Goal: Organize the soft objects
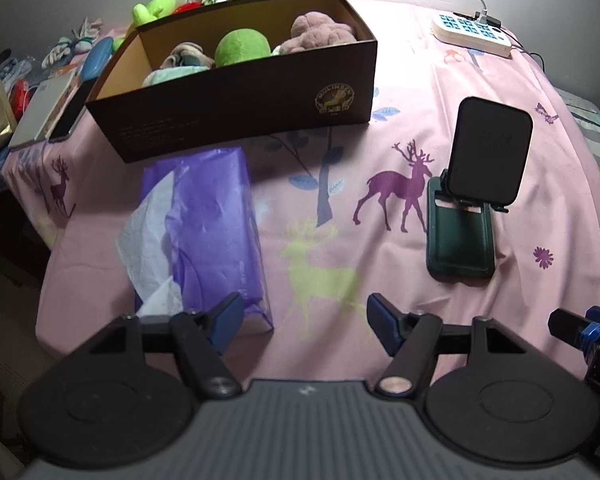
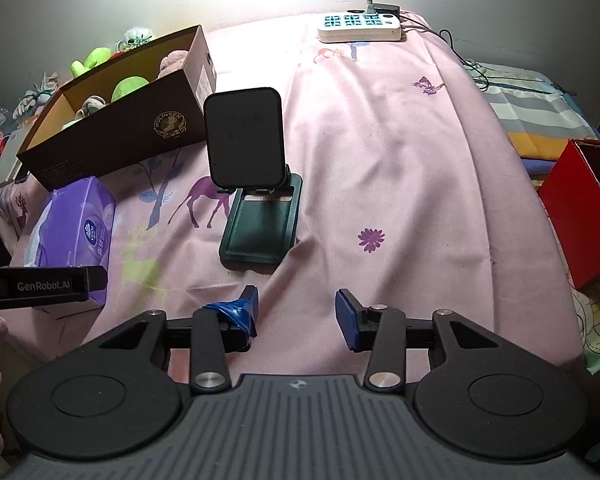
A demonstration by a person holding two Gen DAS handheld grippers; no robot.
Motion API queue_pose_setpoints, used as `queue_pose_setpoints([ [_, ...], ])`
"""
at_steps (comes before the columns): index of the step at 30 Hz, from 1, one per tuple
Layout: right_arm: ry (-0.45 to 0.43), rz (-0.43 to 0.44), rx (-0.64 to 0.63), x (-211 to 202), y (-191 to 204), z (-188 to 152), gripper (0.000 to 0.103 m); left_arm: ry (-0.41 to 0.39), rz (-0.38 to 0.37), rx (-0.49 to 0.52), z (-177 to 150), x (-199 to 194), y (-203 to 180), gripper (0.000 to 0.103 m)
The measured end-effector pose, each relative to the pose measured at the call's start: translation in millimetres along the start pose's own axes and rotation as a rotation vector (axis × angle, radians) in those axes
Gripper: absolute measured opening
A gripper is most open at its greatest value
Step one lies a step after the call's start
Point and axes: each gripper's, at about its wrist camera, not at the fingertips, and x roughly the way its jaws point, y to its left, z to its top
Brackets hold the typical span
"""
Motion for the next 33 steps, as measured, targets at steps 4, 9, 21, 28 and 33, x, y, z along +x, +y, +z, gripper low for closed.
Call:
queue_pose_setpoints([
  [4, 0.011, 0.011, -0.003, 0, -2, -2, 0.026, 0.022, 0.012, -0.016, -8, 0, 0, 0.069],
  [9, 0.026, 0.022, -0.027, 0, 5, 0, 0.026, 0.073, 0.007, -0.036, -14, 2, 2, 0.069],
  [21, 0.065, 0.017, -0.059, 8, 16, 0, 0.026, 0.108, 0.024, -0.055, -15, 2, 7, 0.069],
  [28, 0.046, 0.011, -0.070, 5, 20, 2, 0.027, 0.081, 0.040, -0.041, -10, -3, 6, 0.069],
  [33, 0.024, 0.012, -0.086, 1, 24, 9, 0.027, 0.034, 0.056, -0.038, -2, -11, 8, 0.069],
])
